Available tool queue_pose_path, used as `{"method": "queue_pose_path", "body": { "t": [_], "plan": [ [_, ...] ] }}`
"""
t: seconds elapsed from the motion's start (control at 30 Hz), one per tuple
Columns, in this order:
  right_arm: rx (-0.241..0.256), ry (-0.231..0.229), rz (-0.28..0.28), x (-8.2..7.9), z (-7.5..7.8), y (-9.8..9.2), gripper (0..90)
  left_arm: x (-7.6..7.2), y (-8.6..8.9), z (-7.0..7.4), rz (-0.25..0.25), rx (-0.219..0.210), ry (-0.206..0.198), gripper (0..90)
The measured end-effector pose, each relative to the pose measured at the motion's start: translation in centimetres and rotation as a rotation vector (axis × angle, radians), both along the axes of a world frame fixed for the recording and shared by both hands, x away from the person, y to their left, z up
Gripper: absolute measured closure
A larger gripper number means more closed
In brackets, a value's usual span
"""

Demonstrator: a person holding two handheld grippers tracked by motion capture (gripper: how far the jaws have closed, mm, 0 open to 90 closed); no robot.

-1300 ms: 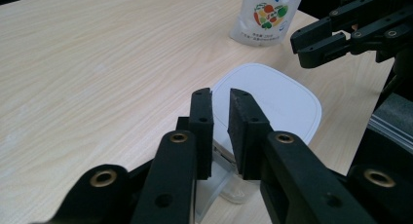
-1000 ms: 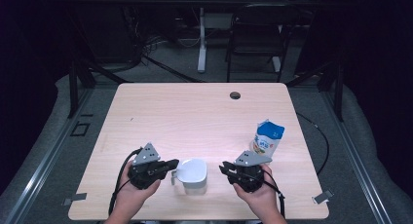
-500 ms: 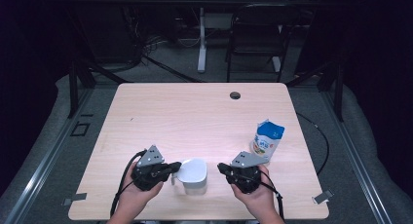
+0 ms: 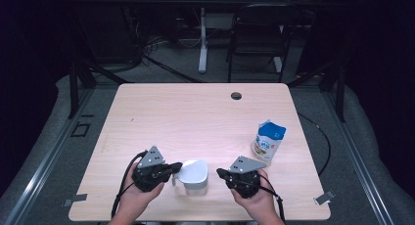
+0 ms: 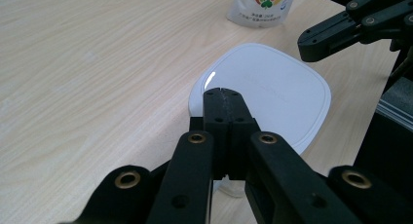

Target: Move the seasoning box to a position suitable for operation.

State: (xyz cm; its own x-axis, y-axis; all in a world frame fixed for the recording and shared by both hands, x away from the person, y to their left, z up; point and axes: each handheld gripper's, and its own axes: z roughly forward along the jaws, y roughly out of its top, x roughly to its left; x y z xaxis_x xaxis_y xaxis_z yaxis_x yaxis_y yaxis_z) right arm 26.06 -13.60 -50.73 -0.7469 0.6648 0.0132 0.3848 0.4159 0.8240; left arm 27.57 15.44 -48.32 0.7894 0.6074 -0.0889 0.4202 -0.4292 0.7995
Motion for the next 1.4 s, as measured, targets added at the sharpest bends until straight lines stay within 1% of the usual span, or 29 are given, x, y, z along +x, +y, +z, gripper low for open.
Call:
{"method": "queue_pose_path", "body": {
  "t": [0.03,0.37,0.5,0.67,1.1,1.4],
  "plan": [
    [0.007,0.000,0.001,0.0,0.0,0.0,90.0,0.0,0.0,0.0,0.001,-0.003,-0.003,90.0],
    [0.013,-0.007,0.011,-0.1,0.0,0.3,90.0,0.0,0.1,-0.1,0.000,-0.004,-0.006,90.0],
    [0.014,-0.005,0.022,-0.2,-0.1,0.5,90.0,-0.1,0.2,-0.2,0.003,-0.014,-0.004,90.0],
    [0.010,0.000,0.034,-0.3,-0.2,0.8,90.0,-0.1,0.2,-0.2,0.007,-0.015,-0.007,90.0],
    [-0.007,0.006,0.094,-0.6,-0.7,1.9,90.0,-0.2,0.4,-0.3,0.014,-0.023,-0.007,90.0],
    [-0.005,0.001,0.097,-0.7,-0.8,1.9,90.0,-0.2,0.4,-0.3,0.013,-0.022,-0.007,90.0]
  ]
}}
